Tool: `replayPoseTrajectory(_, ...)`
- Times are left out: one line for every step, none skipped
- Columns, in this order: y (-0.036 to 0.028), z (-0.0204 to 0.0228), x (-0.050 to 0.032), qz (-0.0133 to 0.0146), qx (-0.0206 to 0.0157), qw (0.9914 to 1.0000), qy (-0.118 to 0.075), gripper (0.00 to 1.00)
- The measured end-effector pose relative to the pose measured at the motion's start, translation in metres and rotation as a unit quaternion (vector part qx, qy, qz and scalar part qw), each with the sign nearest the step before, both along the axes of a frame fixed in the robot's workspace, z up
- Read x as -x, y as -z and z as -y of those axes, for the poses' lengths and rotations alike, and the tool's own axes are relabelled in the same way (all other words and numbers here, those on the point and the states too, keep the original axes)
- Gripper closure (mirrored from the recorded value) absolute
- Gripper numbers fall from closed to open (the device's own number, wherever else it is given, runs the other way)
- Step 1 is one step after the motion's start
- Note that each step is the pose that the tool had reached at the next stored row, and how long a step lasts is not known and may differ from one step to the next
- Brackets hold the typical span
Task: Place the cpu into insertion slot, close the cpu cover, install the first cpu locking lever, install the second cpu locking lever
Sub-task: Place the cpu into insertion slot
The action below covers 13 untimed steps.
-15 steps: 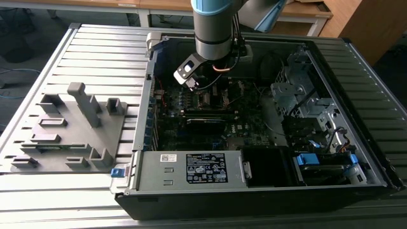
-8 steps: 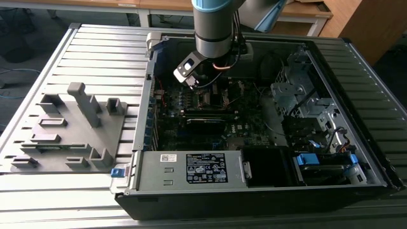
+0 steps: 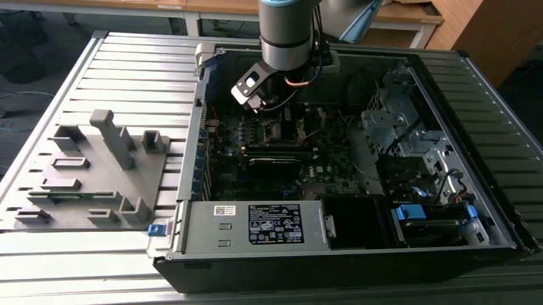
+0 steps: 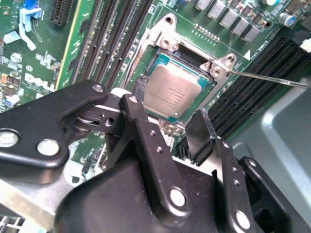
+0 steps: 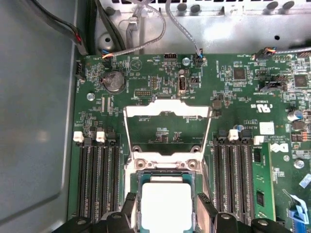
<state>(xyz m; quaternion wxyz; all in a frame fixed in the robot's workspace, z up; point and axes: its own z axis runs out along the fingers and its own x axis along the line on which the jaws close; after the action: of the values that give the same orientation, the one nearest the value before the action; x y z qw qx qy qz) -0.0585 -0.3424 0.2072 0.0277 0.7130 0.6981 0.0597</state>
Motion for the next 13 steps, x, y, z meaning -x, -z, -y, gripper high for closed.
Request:
replayPoseTrajectory(0.0,0.0,0.0,0.0,0.0,1.0,0.0,0.4)
replayPoseTrajectory(0.0,0.0,0.0,0.0,0.0,1.0,0.0,0.4)
replayPoseTrajectory(0.0,0.0,0.0,0.0,0.0,1.0,0.0,0.4)
replayPoseTrajectory(-0.0001,0.0,0.0,0.0,0.0,1.0,0.0,0.4)
replayPoseTrajectory(-0.0001,0.0,0.0,0.0,0.0,1.0,0.0,0.4)
replayPoseTrajectory(-0.0001,0.0,0.0,0.0,0.0,1.0,0.0,0.4)
replayPoseTrajectory(-0.0001,0.0,0.0,-0.0001,0.0,1.0,0.0,0.4)
replayPoseTrajectory(-0.0001,0.0,0.0,0.0,0.0,1.0,0.0,0.42)
replayPoseTrajectory(-0.0001,0.0,0.0,0.0,-0.0001,1.0,0.0,0.48)
replayPoseTrajectory(-0.0001,0.0,0.0,0.0,-0.0001,1.0,0.0,0.48)
replayPoseTrajectory(-0.0001,0.0,0.0,0.0,0.0,1.0,0.0,0.54)
replayPoseTrajectory(-0.0001,0.0,0.0,0.0,-0.0001,1.0,0.0,0.6)
replayPoseTrajectory(-0.0001,0.0,0.0,0.0,-0.0001,1.0,0.0,0.6)
